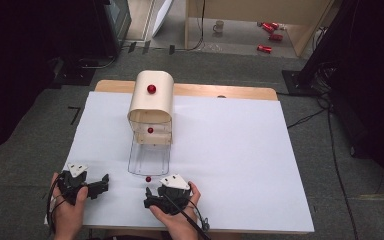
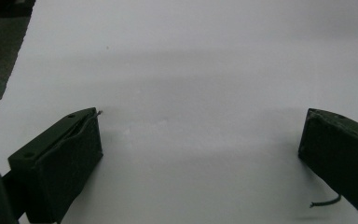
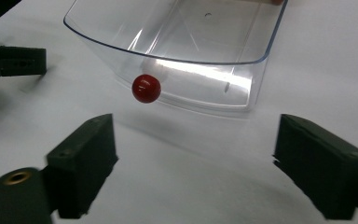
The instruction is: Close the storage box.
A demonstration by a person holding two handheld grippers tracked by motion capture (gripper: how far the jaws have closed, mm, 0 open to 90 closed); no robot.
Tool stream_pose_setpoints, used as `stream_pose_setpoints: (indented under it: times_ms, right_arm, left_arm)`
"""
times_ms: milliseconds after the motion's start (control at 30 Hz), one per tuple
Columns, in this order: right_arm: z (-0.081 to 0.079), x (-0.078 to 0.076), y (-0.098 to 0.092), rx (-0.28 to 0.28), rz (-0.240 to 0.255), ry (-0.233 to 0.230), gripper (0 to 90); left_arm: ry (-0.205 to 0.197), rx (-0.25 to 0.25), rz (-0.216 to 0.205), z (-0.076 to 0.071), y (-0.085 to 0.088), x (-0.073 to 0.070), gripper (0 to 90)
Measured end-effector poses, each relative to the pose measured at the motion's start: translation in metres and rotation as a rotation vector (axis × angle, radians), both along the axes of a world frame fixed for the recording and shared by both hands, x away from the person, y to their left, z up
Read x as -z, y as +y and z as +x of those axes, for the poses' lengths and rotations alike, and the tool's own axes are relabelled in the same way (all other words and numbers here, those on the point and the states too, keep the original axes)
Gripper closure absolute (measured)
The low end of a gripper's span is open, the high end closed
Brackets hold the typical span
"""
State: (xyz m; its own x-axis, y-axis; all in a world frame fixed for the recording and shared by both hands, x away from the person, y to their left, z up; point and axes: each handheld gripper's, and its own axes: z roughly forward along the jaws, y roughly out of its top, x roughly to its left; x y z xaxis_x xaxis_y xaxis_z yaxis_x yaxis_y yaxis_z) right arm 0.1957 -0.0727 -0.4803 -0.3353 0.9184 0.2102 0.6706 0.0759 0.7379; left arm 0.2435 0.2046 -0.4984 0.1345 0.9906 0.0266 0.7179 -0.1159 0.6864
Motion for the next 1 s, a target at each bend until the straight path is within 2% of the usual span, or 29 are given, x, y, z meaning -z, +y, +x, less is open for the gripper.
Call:
stream_pose_setpoints:
  times_ms: [100, 167, 200, 267, 300, 367, 700, 867, 1000]
  right_arm:
    - [-0.001, 0.005, 0.004, 0.01, 0.01, -0.007, 24.2]
    - [-0.002, 0.008, 0.008, 0.007, 0.021, -0.022, 35.6]
    - [-0.002, 0.008, 0.008, 0.007, 0.021, -0.022, 35.6]
    - [-0.002, 0.009, 0.01, 0.011, 0.034, -0.019, 42.4]
    - [-0.001, 0.01, 0.011, 0.007, 0.041, -0.028, 48.8]
    - [0.0, 0.01, 0.012, 0.009, 0.06, -0.025, 52.9]
    - [0.006, 0.01, 0.021, -0.003, 0.081, -0.023, 60.8]
    - [0.009, 0.013, 0.026, -0.008, 0.062, -0.012, 61.4]
    - [0.01, 0.015, 0.027, 0.0, 0.051, -0.018, 66.8]
  left_arm:
    - [0.0, 0.0, 0.0, 0.0, 0.0, 0.0, 0.0]
    - [0.0, 0.0, 0.0, 0.0, 0.0, 0.0, 0.0]
    - [-0.001, 0.0, 0.0, 0.0, 0.0, 0.0, 0.0]
    - [0.0, 0.0, 0.0, 0.0, 0.0, 0.0, 0.0]
    - [0.0, 0.0, 0.0, 0.0, 0.0, 0.0, 0.0]
    - [0.0, 0.0, 0.0, 0.0, 0.0, 0.0, 0.0]
    - [0.0, 0.0, 0.0, 0.0, 0.0, 0.0, 0.0]
    - [0.0, 0.0, 0.0, 0.0, 0.0, 0.0, 0.0]
    - [0.0, 0.0, 0.0, 0.0, 0.0, 0.0, 0.0]
